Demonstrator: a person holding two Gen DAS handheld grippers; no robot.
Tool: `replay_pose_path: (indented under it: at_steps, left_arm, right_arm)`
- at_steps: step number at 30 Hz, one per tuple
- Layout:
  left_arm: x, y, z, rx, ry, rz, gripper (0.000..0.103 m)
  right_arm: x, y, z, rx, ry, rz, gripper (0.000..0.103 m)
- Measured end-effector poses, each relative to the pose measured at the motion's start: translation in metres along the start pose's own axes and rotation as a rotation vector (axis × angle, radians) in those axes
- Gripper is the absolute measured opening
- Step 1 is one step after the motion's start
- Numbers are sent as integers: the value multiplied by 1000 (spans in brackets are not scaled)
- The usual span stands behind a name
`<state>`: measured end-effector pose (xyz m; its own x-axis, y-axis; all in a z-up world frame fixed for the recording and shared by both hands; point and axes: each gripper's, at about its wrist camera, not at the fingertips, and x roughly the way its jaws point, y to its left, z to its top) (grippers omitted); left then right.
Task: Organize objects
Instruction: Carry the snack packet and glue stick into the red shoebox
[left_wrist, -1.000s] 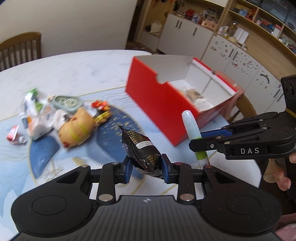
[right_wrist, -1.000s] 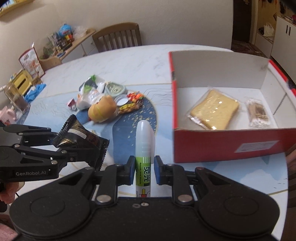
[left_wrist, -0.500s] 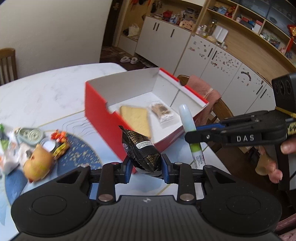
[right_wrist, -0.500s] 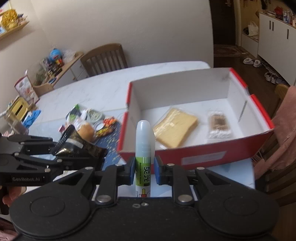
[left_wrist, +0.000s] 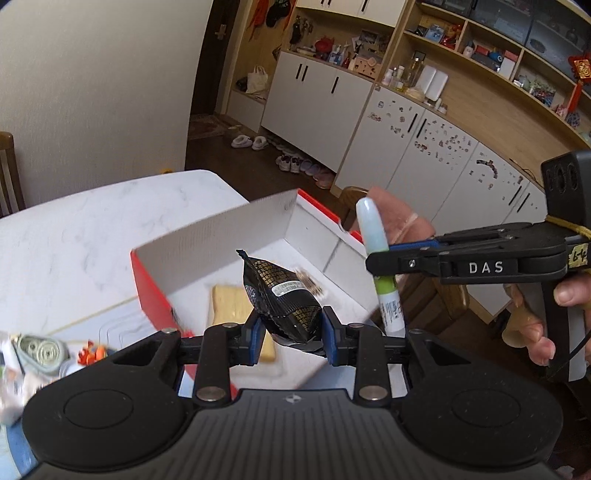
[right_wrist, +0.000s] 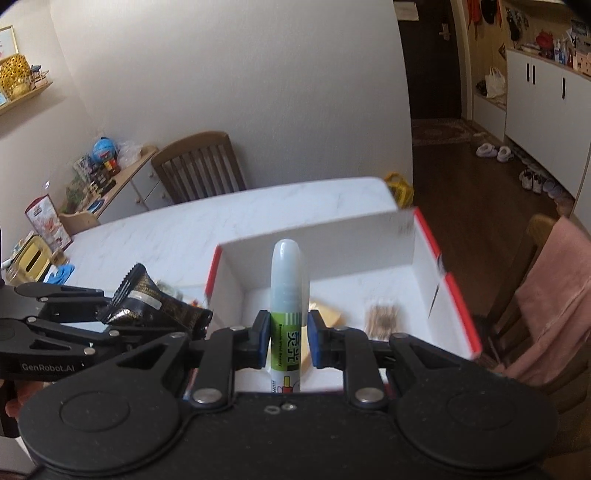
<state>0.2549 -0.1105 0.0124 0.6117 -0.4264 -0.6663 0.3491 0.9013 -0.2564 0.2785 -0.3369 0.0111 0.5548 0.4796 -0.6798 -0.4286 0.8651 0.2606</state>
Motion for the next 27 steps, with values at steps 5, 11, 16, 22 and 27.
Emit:
replay_pose_path:
  at_steps: [5, 11, 16, 22, 27]
  left_arm:
    - [27, 1, 17, 5, 26, 19, 31]
    - [72, -2, 25, 44, 103, 39, 31]
    - [110, 2, 21, 50, 185, 62, 31]
    - [141, 4, 19, 43, 254, 51, 31]
    - [159, 5, 17, 10, 305, -1, 31]
  right_arm:
    - [14, -12, 20, -4, -22, -19, 20]
    - [50, -27, 33, -3, 40, -41, 20]
    - [83, -44, 26, 11, 115, -70, 20]
    - [113, -60, 15, 36, 184, -75, 20]
    - [131, -62, 10, 36, 245, -49, 20]
